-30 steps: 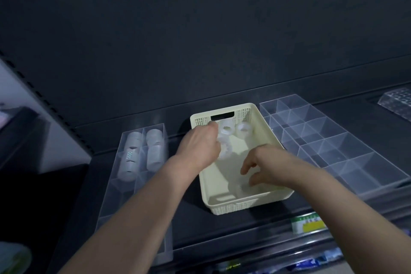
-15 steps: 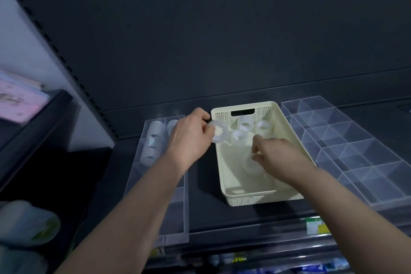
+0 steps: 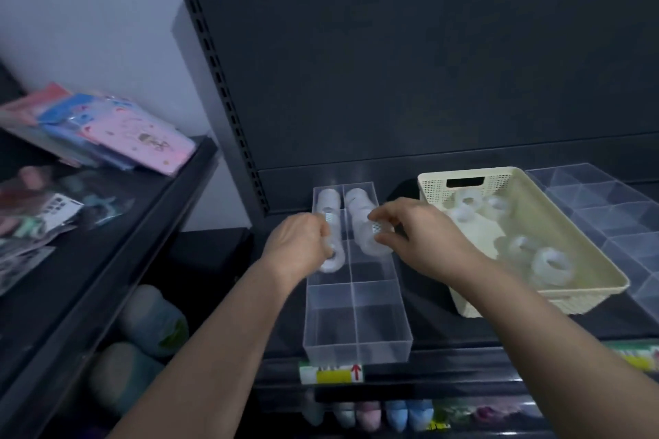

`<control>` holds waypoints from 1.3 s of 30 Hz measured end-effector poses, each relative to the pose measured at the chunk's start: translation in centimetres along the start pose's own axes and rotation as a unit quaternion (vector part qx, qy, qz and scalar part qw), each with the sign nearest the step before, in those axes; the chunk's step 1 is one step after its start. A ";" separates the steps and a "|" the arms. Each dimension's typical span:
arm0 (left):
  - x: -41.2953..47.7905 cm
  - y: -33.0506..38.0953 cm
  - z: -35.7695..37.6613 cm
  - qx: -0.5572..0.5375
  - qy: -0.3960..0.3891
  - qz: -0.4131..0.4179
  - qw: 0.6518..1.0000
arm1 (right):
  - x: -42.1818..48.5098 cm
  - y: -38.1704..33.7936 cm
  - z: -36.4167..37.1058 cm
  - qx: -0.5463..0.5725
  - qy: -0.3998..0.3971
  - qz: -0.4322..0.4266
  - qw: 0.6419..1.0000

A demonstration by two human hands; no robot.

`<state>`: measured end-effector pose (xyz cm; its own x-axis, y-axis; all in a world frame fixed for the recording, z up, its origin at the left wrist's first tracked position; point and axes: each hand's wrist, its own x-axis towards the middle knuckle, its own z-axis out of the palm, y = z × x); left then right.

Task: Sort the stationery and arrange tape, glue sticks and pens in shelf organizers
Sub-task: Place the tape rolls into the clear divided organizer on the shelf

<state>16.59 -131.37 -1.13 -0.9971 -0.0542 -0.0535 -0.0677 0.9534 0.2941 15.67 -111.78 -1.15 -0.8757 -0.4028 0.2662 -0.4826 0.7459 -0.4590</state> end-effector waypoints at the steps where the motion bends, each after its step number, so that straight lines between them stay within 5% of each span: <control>1: 0.0 -0.2 0.4 0.021 0.009 0.010 1.000 | -0.1 -0.4 0.5 0.001 -0.002 0.000 1.000; 13: -0.3 -4.4 0.8 -0.031 0.101 0.034 0.994 | 0.8 -3.8 3.8 0.000 -0.024 0.003 1.000; 22: -2.3 -6.0 0.7 -0.063 0.097 0.024 0.993 | 2.0 -4.5 7.4 -0.140 -0.094 0.020 0.985; 30: -1.5 -0.9 0.3 -0.087 0.100 0.081 0.988 | -0.5 -1.0 1.7 -0.146 -0.030 0.047 0.988; 39: 0.1 11.4 3.7 -0.105 0.051 0.179 0.977 | -7.0 9.7 -7.7 -0.191 0.019 0.187 0.963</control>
<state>15.83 -119.44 -1.37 -0.9561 0.2315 0.1797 0.2900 0.8356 0.4666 17.19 -97.62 -0.96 -0.9827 -0.0533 0.1776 -0.0865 0.9790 -0.1848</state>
